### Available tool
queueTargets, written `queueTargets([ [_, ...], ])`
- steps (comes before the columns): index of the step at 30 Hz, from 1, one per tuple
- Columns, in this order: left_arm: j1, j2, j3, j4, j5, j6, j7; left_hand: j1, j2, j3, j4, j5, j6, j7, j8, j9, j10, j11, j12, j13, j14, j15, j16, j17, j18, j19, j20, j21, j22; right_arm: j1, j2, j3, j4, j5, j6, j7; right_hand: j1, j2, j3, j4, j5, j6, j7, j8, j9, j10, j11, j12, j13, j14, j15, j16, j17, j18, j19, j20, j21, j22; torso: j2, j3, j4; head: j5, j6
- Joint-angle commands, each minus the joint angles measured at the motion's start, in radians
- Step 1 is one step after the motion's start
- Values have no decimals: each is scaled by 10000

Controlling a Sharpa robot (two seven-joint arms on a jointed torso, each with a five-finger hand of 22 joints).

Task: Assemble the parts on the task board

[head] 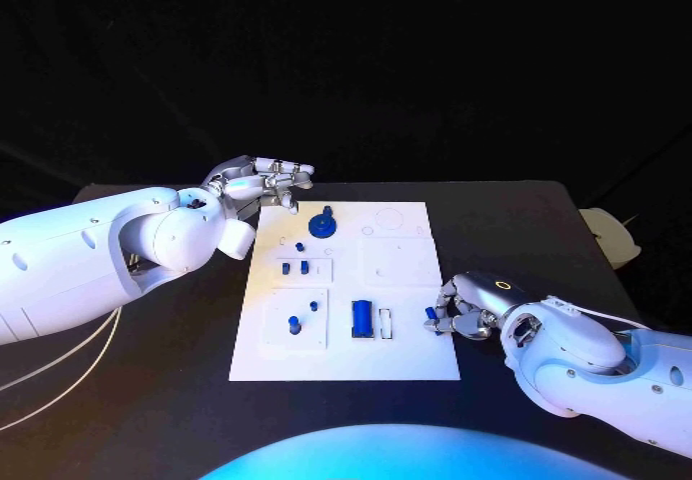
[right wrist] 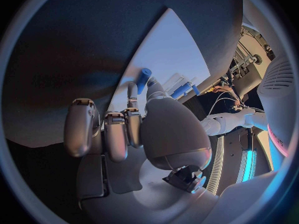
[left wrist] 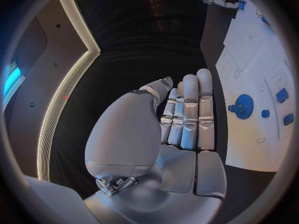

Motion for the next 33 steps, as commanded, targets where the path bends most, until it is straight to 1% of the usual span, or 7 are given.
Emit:
queueTargets([
  [1, 1, 3, 4, 32, -1, 186, 41, -105, 9, -50, 13, -22, -81, 19, 30, 14, -61, -22, 27, -14, -47, 11, -45, -11, 146, 5, 38, -39, -11, -81, 63, -53, -66, -202, 523, -120, 731, 337, 397, -262, -383, 92, -52, -124, -77, 151, -101, -88, 1284, 910, -89, -37, 1908, 45, 122, 4, -2, 1868, 6, -8, 5, -13, -4],
  [9, 1, -10, 4, 45, -10, 179, 34, -105, 9, -50, 13, -22, -81, 19, 30, 14, -61, -22, 27, -14, -47, 11, -45, -11, 146, 5, 38, -39, -11, -103, 143, -55, -126, -587, 901, -166, 2023, 206, 1557, -1377, -515, 239, -33, -344, -214, 87, -100, -180, 1251, 911, -112, -40, 1916, 32, 134, -49, 31, 1883, 0, -8, 7, 13, -37],
  [11, 1, -14, 4, 47, -18, 179, 32, -105, 9, -50, 13, -22, -81, 19, 30, 14, -61, -22, 27, -14, -47, 11, -45, -11, 146, 5, 38, -39, -11, -107, 155, -56, -118, -642, 944, -176, 2031, 168, 1928, -1565, -507, 264, 68, -423, -251, 89, -19, -193, 1249, 912, -52, -38, 1924, 27, 136, -19, 36, 1887, -3, -9, 3, 20, -30],
  [15, 1, -18, 4, 52, -29, 177, 24, -101, 27, -54, 20, -18, -89, 18, 39, 17, -74, -24, 44, -18, -47, 11, -46, -15, 147, 11, 41, -56, -22, -113, 170, -57, -108, -726, 921, -196, 1674, 21, 2712, -1805, -493, 282, 100, -531, -261, 111, 28, -209, 1248, 916, -9, -32, 1939, 28, 139, 50, 33, 1889, -6, -9, 1, 20, -18],
  [20, 1, -22, 4, 61, -40, 176, 11, -101, 27, -54, 20, -18, -89, 18, 39, 17, -74, -24, 44, -18, -47, 11, -46, -15, 147, 11, 41, -56, -22, -115, 174, -57, -65, -761, 759, -220, 961, -219, 3435, -1814, -298, 268, 27, -574, -201, 130, -41, -224, 1247, 920, -35, -28, 1952, 30, 148, 49, 32, 1889, -1, -3, 0, 25, -8],
  [27, 1, -38, 4, 69, -47, 175, 2, -101, 27, -54, 20, -18, -89, 18, 39, 17, -74, -24, 44, -18, -47, 11, -46, -15, 147, 11, 41, -56, -22, -102, 119, -46, 282, -434, 88, -222, 140, -559, 4403, -1667, 226, 287, 17, -610, -122, 158, -56, -212, 1271, 927, -51, -17, 1978, 22, 176, 23, 77, 1901, -5, 0, -7, 84, 16],
  [33, 1, -33, 4, 71, -48, 181, 2, -101, 27, -54, 20, -18, -89, 18, 39, 17, -74, -24, 44, -18, -47, 11, -46, -15, 147, 11, 41, -56, -22, 54, 162, -22, 627, -23, -551, -191, -260, -778, 4879, -1550, 264, 306, 18, -624, -75, 190, -53, -165, 1312, 935, -53, 2, 2015, 18, 189, 21, 102, 1907, -1, -5, 1, 80, 30],
])
